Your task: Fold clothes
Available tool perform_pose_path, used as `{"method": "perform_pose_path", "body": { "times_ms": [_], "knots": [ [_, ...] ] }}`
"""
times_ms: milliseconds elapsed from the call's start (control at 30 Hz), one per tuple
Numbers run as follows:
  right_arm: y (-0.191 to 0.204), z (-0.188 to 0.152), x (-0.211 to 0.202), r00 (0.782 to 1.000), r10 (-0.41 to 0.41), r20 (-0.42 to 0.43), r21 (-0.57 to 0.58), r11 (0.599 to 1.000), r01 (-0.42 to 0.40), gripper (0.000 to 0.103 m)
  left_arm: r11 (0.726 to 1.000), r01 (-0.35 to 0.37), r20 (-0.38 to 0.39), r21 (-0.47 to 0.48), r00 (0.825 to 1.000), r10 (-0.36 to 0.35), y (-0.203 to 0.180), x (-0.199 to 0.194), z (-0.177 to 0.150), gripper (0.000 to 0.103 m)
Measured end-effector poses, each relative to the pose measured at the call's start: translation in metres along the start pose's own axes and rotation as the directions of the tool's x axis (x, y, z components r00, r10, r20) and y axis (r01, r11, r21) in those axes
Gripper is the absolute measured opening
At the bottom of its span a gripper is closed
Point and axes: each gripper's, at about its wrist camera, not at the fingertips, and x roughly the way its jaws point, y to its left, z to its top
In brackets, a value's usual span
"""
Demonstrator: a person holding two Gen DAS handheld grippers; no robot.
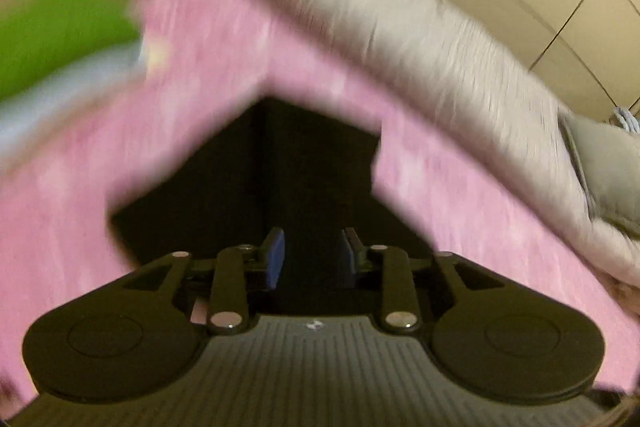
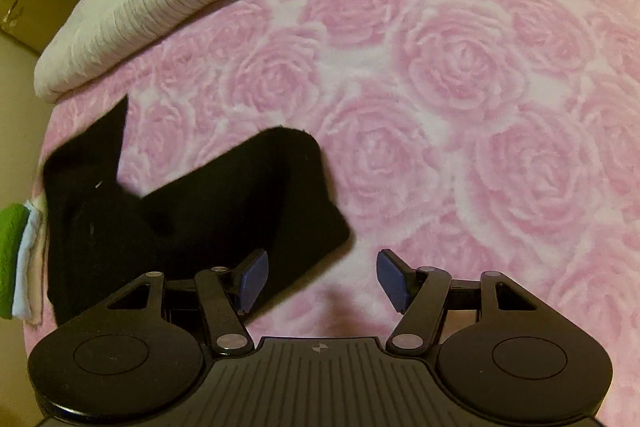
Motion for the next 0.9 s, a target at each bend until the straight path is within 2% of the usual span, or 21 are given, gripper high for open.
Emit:
{"method": "perform_pose_path", "body": {
  "times_ms": [100,133,200,233,333,400,433,600,633,667,767,900],
  "knots": [
    [-0.009,-0.007,0.013,1.0,-0.007,-0.029,-0.007,1.0,0.007,0.064,0.987,0.031,-0.145,-0.156,0.988,-0.054,0.026,0.01,-0.066,0.026],
    [-0.013,-0.009,0.016,0.999,-0.002,-0.033,-0.006,1.0,0.001,0.064,0.976,0.034,-0.167,-0.214,0.983,-0.071,0.031,0.012,-0.085,0.026],
    [-0.021,-0.011,0.021,0.999,0.024,-0.025,0.02,1.0,-0.024,0.064,0.953,0.049,-0.143,-0.3,0.985,-0.095,0.034,0.01,-0.112,0.026],
    [-0.025,-0.011,0.022,0.999,0.044,-0.016,0.041,0.998,-0.044,0.064,0.949,0.057,-0.116,-0.311,0.988,-0.098,0.032,0.009,-0.12,0.026],
    [-0.035,-0.01,0.028,0.995,0.097,0.029,0.1,0.99,-0.099,0.064,0.98,0.05,-0.012,-0.191,0.998,-0.053,0.016,0.005,-0.131,0.026],
    [-0.038,-0.007,0.035,0.992,0.11,0.062,0.115,0.987,-0.117,0.064,0.996,0.034,-0.004,-0.085,0.999,-0.034,0.006,0.003,-0.132,0.026],
    [-0.039,-0.006,0.039,0.99,0.119,0.077,0.115,0.985,-0.127,0.064,0.997,0.031,-0.003,-0.065,1.0,-0.031,0.005,0.002,-0.134,0.026],
    [-0.034,-0.002,0.065,0.983,0.147,0.107,0.116,0.98,-0.16,0.063,0.993,0.036,-0.019,-0.117,0.999,-0.038,0.021,-0.008,-0.142,0.026],
    [-0.031,-0.002,0.068,0.981,0.169,0.1,0.109,0.978,-0.18,0.055,0.991,0.034,-0.02,-0.131,0.999,-0.037,0.024,-0.011,-0.143,0.026],
    [-0.028,-0.001,0.07,0.976,0.202,0.083,0.101,0.973,-0.209,0.012,0.99,0.032,-0.022,-0.137,0.999,-0.035,0.027,-0.014,-0.144,0.026],
    [-0.014,-0.002,0.055,0.969,0.246,0.034,0.05,0.968,-0.247,0.012,0.996,0.034,-0.046,-0.08,0.998,-0.037,0.026,-0.027,-0.149,0.026],
    [-0.016,-0.022,-0.011,0.927,0.375,-0.025,0.078,0.925,-0.372,0.011,0.999,0.046,-0.091,0.007,0.995,-0.045,0.023,-0.041,-0.16,0.026]
  ]
}}
